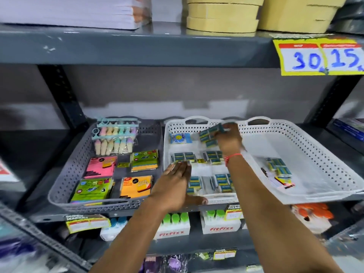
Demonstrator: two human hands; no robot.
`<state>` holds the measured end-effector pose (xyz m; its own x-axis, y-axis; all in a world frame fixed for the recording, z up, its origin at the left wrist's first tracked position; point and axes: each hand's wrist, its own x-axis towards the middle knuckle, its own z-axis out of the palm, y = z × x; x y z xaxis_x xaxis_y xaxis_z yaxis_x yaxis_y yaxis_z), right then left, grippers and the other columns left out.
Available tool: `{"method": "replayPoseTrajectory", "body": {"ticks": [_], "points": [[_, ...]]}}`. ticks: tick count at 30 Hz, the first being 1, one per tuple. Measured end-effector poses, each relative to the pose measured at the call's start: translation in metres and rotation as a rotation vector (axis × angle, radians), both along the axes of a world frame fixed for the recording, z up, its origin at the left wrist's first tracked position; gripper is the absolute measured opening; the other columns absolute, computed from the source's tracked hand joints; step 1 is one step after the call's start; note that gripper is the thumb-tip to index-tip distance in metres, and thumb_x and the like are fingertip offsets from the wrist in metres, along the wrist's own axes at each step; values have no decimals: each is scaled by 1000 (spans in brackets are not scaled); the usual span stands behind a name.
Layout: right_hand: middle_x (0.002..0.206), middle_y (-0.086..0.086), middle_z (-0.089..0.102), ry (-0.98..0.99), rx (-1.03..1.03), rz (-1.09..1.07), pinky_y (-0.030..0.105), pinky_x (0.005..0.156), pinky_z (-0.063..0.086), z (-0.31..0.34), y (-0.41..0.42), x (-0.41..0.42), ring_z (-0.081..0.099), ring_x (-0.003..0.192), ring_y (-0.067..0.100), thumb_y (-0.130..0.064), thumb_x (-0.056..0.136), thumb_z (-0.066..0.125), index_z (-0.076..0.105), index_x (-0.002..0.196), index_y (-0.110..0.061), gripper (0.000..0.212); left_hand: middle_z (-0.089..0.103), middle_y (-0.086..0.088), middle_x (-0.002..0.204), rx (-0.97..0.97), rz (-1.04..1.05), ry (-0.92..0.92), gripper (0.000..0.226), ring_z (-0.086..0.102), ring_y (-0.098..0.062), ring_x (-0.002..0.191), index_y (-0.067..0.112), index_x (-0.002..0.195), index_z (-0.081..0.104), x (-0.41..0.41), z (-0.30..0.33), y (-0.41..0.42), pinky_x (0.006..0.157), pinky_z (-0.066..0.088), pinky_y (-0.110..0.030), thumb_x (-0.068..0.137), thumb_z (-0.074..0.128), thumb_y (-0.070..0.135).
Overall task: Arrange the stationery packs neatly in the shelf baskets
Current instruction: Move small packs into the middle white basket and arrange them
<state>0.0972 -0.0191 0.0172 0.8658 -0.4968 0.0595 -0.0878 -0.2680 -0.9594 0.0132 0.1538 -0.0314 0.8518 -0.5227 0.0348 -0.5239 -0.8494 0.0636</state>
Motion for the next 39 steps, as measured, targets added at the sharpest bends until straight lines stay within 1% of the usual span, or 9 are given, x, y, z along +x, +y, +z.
{"method": "replayPoseTrajectory", "body": {"ticks": [2, 4, 8, 12, 16, 20, 23, 32, 39], "points": [[86, 11, 54, 176, 40, 153, 15, 36, 43, -13, 15, 12, 52, 47, 5, 7, 87, 49, 57, 94, -7, 18, -4, -12, 160, 10, 47, 62, 112, -3, -22, 148, 5, 149, -3, 1, 2, 8, 116, -7, -29, 76, 39, 78], [66, 12, 53, 302, 120, 218, 25, 39, 35, -25, 28, 18, 44, 42, 15, 14, 86, 45, 55, 72, -4, 25, -13, -11, 159, 15, 84, 112, 118, -10, -22, 148, 4, 149, -8, 1, 3, 14, 116, -10, -30, 72, 38, 81], [27, 8, 45, 382, 428, 211, 21, 46, 27, -44, 38, 19, 38, 24, 13, 20, 81, 43, 43, 51, -1, 37, -15, -13, 159, 18, 108, 21, 83, -13, -21, 147, 4, 148, -11, -1, -6, 18, 110, -14, -27, 97, 44, 39], [72, 9, 55, 432, 219, 241, 27, 49, 41, -56, 37, 20, 53, 48, 22, 10, 88, 46, 49, 61, -2, 30, -14, -13, 159, 35, 134, 25, 80, -13, -23, 147, 4, 147, -13, 1, -10, 15, 117, -7, -33, 98, 45, 29], [118, 22, 67, 523, -201, 244, 23, 67, 46, -58, 39, 23, 69, 95, 28, -10, 92, 52, 61, 111, 11, 30, -15, -13, 159, 10, 97, 63, 87, -16, -22, 146, 5, 148, -13, 3, -11, 17, 114, -11, -30, 95, 46, 42], [115, 19, 68, 488, -355, 246, 10, 48, 46, -50, 39, 25, 68, 94, 29, -9, 88, 58, 64, 106, 5, 24, -19, -9, 158, -45, 50, 182, 120, -19, -19, 145, 7, 148, -12, 2, -5, 16, 108, -17, -26, 71, 46, 79], [114, 19, 69, 404, -421, 192, 16, 62, 44, -42, 31, 24, 66, 103, 30, -7, 86, 56, 66, 97, -3, 15, -16, -12, 159, -74, 4, 170, 126, -17, -21, 146, 6, 148, -10, 5, -3, 2, 110, -17, -27, 65, 41, 86], [129, 24, 56, 215, -478, -125, 37, 100, 43, -10, -54, 1, 52, 121, 37, -9, 86, 50, 52, 124, -2, 39, -6, -14, 160, -34, -266, 117, 117, -6, -24, 148, 5, 149, -6, 10, 7, -90, 114, -12, -28, 73, 51, 74], [140, 17, 40, 617, -515, -267, 47, 103, 37, -40, -115, -38, 36, 129, 37, -29, 87, 51, 38, 137, -11, 54, -1, -14, 160, -7, -374, 139, 86, 5, -32, 147, 16, 151, -1, 4, 7, -118, 119, 2, -43, 89, 51, 45]]}}
